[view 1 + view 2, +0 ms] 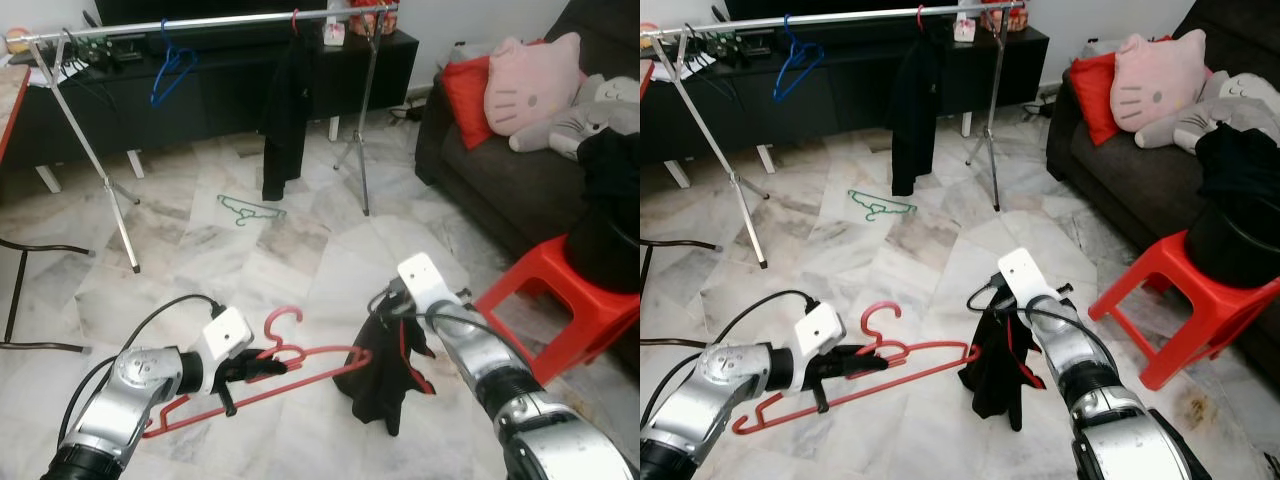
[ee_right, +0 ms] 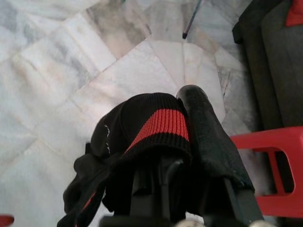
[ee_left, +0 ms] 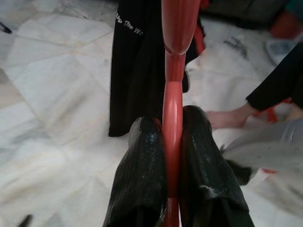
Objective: Hang hanger
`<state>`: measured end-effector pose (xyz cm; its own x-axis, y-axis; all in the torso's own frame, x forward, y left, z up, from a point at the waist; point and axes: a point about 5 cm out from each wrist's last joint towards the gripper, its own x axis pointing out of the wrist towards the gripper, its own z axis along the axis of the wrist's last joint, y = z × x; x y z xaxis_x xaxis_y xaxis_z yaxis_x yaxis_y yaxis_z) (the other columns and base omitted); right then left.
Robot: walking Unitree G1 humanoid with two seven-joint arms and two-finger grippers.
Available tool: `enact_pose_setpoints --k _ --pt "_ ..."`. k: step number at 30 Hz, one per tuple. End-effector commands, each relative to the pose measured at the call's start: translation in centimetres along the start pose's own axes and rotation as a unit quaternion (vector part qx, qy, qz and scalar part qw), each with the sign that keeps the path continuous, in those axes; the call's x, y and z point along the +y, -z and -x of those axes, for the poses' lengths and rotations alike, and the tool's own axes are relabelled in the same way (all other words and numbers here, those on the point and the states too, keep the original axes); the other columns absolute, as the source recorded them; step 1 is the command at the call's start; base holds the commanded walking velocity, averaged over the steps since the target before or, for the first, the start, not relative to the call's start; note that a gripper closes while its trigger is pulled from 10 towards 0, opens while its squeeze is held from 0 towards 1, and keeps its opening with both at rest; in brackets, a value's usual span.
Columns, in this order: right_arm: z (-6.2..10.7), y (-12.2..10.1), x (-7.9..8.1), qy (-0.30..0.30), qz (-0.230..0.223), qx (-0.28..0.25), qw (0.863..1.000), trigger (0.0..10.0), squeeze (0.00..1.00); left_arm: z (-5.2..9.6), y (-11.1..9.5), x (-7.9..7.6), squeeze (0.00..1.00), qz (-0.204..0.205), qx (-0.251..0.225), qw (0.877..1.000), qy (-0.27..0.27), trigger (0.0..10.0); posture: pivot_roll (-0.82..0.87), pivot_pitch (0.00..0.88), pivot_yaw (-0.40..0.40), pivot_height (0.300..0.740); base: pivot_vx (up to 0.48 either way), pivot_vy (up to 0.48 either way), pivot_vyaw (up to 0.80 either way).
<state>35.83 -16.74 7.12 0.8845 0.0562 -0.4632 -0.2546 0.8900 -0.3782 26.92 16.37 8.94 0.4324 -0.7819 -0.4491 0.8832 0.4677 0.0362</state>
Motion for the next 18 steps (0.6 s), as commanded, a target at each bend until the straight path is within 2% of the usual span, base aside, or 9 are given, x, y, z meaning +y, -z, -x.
enact_pose_setpoints --k 1,3,11,18 --pt "-0.2 -0.9 -0.1 0.003 -0.022 -0.004 1.0 10.0 0.0 -0.3 -1.6 -0.4 0.0 0.001 -0.032 0.999 0.017 10.0 -0.03 0.017 -0.074 0.74 0.0 0.0 0.0" --pt "-0.4 -1.7 0.4 -0.002 -0.02 -0.007 1.0 10.0 0.0 -0.7 -2.4 -1.1 0.0 0.004 -0.045 0.998 0.042 10.0 -0.02 0.015 -0.077 0.74 0.0 0.0 0.0" --pt "-0.6 -2.7 0.9 -0.011 -0.028 -0.015 0.999 10.0 0.0 -1.2 -3.8 -2.2 0.0 0.01 -0.045 0.996 0.076 10.0 -0.01 0.014 -0.077 0.74 0.0 0.0 0.0" --pt "-0.6 -2.6 0.9 -0.011 -0.033 -0.014 0.999 10.0 0.0 -2.2 -3.9 -1.3 0.0 0.008 -0.051 0.999 0.01 10.0 -0.02 0.019 -0.074 0.74 0.0 0.0 0.0"
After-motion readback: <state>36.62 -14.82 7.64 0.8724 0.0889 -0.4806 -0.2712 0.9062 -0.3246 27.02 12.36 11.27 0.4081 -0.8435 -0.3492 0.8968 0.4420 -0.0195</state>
